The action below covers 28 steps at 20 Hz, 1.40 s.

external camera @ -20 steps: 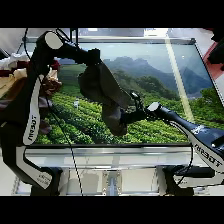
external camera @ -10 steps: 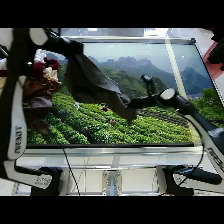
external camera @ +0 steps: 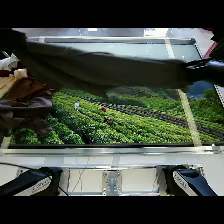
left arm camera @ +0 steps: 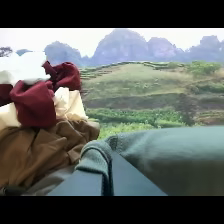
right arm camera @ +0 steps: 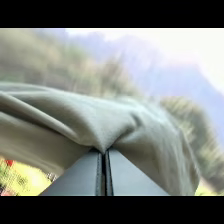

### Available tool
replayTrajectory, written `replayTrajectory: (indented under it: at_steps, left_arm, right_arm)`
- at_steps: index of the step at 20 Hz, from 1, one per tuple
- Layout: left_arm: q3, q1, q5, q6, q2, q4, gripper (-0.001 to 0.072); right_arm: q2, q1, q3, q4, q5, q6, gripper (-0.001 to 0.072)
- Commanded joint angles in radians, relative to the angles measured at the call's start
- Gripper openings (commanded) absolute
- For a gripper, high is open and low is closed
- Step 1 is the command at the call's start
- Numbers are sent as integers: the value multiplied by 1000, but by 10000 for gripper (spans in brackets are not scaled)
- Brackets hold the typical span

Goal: Fold the shirts.

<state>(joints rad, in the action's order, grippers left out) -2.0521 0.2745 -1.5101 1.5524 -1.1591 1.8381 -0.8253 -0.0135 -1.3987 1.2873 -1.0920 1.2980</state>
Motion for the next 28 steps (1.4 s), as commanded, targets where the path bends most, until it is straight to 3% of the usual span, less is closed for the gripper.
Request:
replayTrajectory:
  at_steps: [1,4,7,10,15,16,17,18,19,22,24,26,28]
  left_arm:
    - [24,0,-80,-5,48,-40,11]
    - [191,0,-70,-5,10,-47,11]
    - [420,0,39,-4,-82,-40,11]
    - [544,0,272,70,-216,27,11]
    - [545,0,776,278,-397,43,33]
    - [545,0,843,319,-412,44,207]
    - [545,-1,879,345,-416,45,510]
    - [535,-1,893,378,-416,48,675]
    - [510,-1,874,386,-415,50,674]
    - [398,-1,742,375,-375,93,671]
    - [389,-1,661,292,-281,163,550]
    - [439,-14,550,266,-156,258,538]
    - [596,-74,471,297,-1,253,531]
  right_arm:
    - [50,-24,-55,47,-18,27,28]
    - [-62,-23,-45,28,-13,46,28]
    - [-233,-23,32,-42,-14,46,28]
    - [-419,-20,148,-112,25,40,29]
    - [-597,6,214,-156,386,41,33]
    - [-603,14,214,-172,471,40,54]
    - [-604,23,213,-178,554,40,121]
    - [-603,30,210,-187,631,41,288]
    - [-603,30,201,-186,667,41,377]
    - [-586,3,146,-103,620,41,380]
    - [-550,-43,124,-11,500,42,380]
    - [-499,-116,125,33,385,42,380]
    - [-458,-193,126,34,321,42,381]
